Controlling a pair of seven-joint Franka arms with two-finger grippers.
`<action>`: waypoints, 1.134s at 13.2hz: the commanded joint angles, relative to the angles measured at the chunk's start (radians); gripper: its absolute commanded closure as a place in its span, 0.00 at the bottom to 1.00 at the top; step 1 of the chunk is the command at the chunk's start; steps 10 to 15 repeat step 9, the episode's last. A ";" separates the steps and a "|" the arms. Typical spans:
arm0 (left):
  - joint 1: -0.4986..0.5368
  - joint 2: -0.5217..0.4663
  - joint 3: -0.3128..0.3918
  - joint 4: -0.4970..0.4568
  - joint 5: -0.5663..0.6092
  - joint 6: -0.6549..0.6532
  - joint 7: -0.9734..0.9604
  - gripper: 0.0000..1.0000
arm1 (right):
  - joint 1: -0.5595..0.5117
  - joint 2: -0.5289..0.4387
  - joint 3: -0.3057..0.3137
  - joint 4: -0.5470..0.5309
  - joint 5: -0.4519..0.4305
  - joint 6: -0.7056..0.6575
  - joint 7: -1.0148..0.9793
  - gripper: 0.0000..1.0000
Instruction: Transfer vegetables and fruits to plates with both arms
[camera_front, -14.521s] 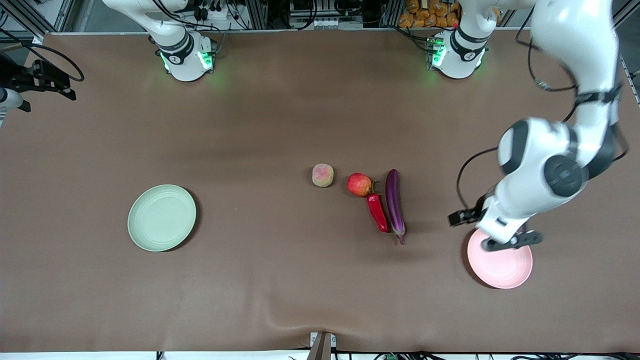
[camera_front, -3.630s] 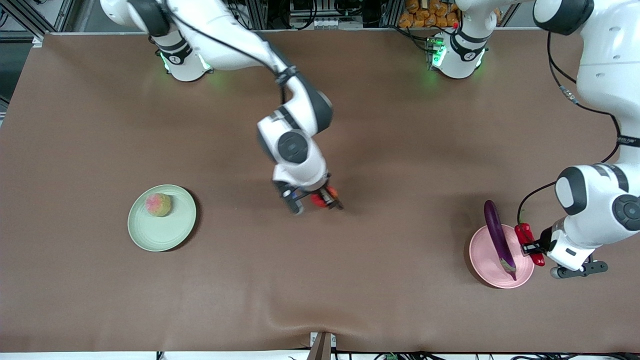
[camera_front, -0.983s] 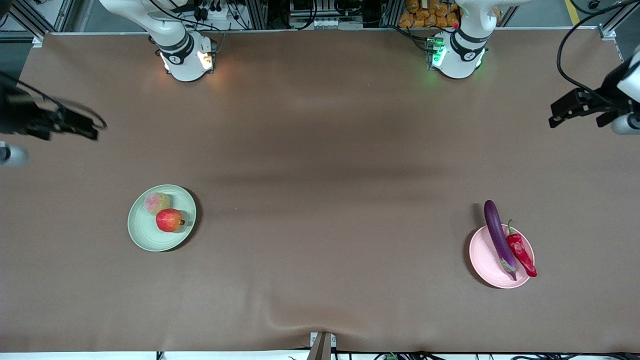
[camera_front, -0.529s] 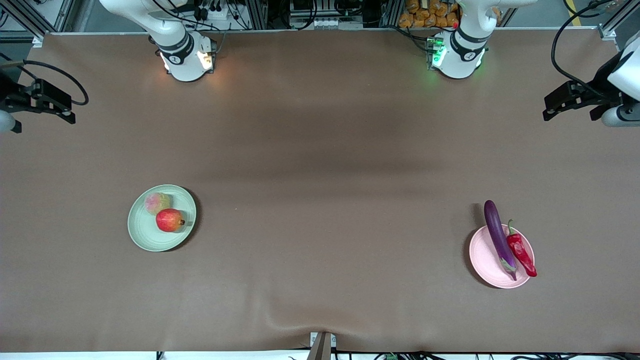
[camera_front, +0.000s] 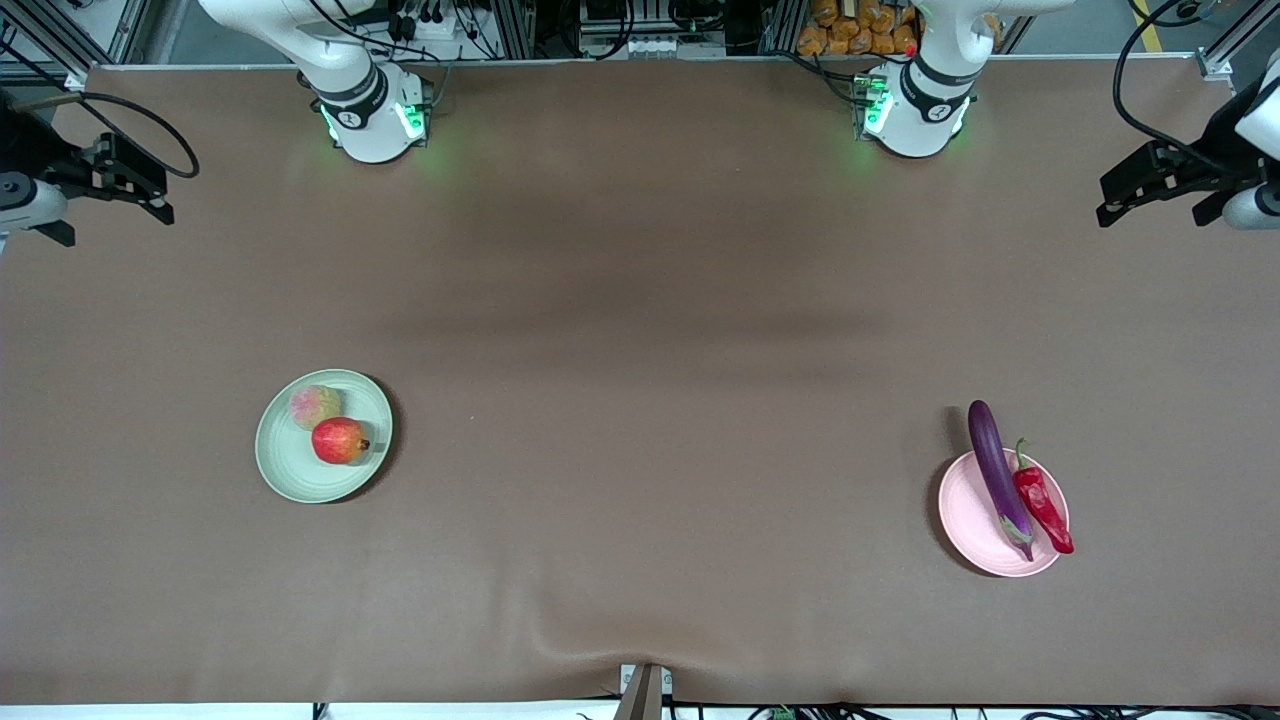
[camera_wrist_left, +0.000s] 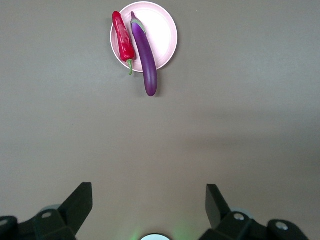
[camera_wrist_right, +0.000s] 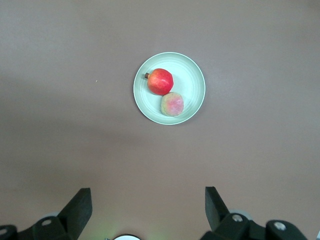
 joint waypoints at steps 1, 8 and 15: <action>-0.008 -0.015 -0.008 0.007 -0.009 -0.014 -0.059 0.00 | -0.081 -0.028 0.080 -0.034 -0.016 0.013 -0.003 0.00; -0.006 0.000 -0.019 0.035 0.000 -0.027 -0.081 0.00 | -0.228 -0.031 0.219 -0.031 -0.005 0.001 -0.012 0.00; -0.006 0.000 -0.020 0.033 0.002 -0.030 -0.081 0.00 | -0.226 -0.031 0.219 -0.031 -0.005 0.001 -0.011 0.00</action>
